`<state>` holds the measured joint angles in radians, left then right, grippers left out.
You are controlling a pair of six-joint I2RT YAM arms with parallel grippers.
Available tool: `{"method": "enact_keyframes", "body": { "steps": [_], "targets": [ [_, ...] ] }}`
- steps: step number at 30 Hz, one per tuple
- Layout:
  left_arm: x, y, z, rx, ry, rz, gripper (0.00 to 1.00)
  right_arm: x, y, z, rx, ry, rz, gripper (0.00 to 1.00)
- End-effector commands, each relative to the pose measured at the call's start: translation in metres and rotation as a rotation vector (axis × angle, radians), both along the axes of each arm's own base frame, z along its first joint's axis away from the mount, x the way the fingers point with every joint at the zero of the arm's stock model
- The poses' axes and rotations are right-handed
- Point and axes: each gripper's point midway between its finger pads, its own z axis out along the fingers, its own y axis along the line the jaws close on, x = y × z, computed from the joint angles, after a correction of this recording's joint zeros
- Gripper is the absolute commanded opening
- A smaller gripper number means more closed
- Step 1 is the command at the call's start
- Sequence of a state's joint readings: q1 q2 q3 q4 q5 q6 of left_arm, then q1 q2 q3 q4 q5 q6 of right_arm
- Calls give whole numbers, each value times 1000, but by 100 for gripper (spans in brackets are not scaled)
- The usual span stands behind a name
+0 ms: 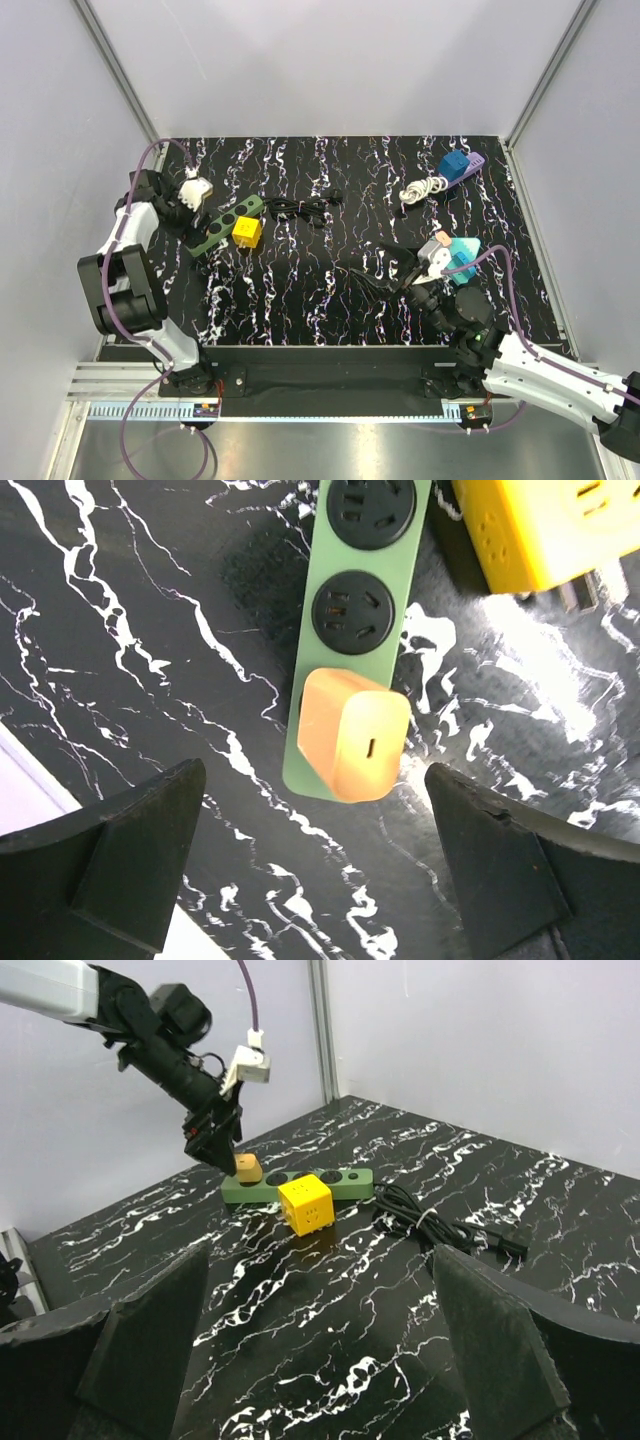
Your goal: Insert the plug
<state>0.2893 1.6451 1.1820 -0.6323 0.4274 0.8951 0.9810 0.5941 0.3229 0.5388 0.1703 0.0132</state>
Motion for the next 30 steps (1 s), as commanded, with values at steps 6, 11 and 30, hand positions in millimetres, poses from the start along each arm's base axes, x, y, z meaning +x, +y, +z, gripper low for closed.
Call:
{"method": "enact_keyframes", "body": {
  "steps": [6, 11, 30],
  "targets": [
    [74, 21, 128, -137, -457, 398, 99, 11, -11, 23, 52, 32, -85, 100],
    [87, 31, 214, -308, -631, 703, 99, 11, -16, 26, 64, 42, -104, 100],
    [36, -53, 128, 73, -164, 669, 56, 10, -8, 20, 30, 44, -72, 100]
  ]
}}
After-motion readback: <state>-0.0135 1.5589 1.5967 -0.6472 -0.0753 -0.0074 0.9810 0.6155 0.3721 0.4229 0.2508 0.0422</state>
